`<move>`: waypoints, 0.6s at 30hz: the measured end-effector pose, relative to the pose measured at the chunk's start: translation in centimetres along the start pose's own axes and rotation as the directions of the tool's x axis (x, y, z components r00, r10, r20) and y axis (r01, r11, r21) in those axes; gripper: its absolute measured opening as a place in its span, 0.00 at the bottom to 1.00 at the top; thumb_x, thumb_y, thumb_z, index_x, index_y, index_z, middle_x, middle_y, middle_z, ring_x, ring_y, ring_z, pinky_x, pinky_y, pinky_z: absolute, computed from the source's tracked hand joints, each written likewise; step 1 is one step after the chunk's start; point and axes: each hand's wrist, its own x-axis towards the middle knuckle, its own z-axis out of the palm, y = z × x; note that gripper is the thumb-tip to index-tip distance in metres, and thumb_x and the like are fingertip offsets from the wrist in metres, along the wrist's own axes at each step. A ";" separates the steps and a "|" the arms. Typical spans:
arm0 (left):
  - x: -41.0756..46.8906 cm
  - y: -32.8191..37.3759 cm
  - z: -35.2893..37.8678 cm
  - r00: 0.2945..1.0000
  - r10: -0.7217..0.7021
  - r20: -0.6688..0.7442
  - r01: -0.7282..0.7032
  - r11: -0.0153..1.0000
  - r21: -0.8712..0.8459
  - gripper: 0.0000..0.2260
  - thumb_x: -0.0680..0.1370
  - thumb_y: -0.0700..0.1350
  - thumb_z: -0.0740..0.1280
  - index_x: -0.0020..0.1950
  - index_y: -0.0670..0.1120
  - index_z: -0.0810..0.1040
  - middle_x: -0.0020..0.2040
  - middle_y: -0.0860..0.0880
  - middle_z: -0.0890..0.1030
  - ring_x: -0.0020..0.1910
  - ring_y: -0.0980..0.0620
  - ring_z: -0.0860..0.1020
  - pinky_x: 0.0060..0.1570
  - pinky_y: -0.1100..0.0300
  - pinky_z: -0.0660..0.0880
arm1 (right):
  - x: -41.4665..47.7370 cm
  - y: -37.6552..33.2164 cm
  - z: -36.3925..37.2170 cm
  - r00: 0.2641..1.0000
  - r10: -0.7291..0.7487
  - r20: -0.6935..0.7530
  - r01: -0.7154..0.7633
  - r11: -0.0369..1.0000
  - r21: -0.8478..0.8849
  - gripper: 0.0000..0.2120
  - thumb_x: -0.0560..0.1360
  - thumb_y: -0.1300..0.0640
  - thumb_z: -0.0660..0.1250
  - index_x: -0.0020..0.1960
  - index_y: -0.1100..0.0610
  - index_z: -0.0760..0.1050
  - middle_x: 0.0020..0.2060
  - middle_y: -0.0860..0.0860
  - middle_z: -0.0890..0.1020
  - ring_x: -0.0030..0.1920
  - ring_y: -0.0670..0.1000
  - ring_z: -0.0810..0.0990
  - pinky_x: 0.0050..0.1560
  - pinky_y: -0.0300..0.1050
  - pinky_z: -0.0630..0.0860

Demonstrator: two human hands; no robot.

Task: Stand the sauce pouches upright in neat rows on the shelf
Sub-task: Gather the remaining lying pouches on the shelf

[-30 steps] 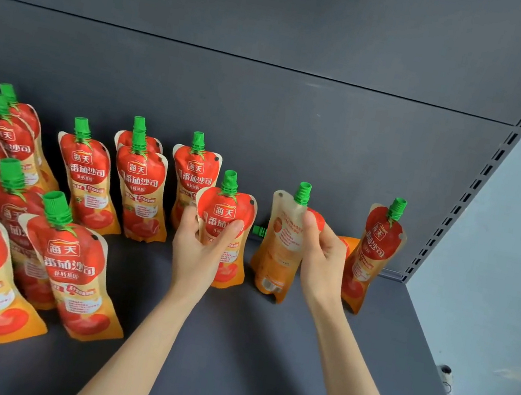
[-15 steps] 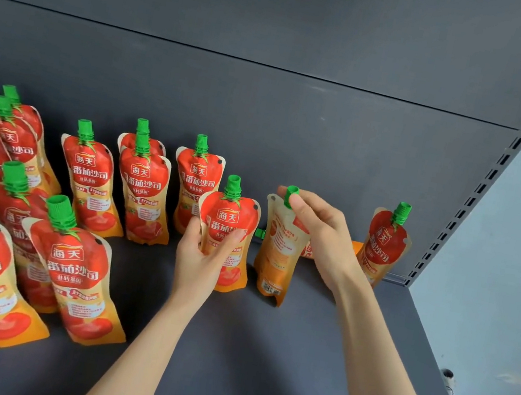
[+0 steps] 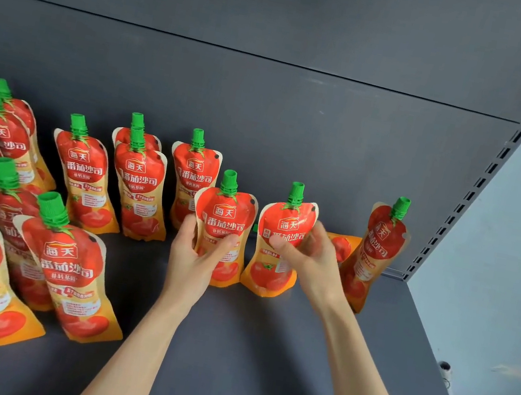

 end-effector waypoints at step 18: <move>1.8 -1.4 -2.0 0.994 -0.011 -0.107 0.028 0.988 0.154 0.28 0.71 0.43 0.74 0.66 0.51 0.65 0.63 0.49 0.73 0.62 0.52 0.73 0.58 0.53 0.74 | 1.4 4.1 3.1 0.990 -0.084 -0.114 0.054 0.970 -0.238 0.18 0.70 0.67 0.70 0.55 0.55 0.69 0.49 0.48 0.79 0.49 0.44 0.78 0.52 0.39 0.76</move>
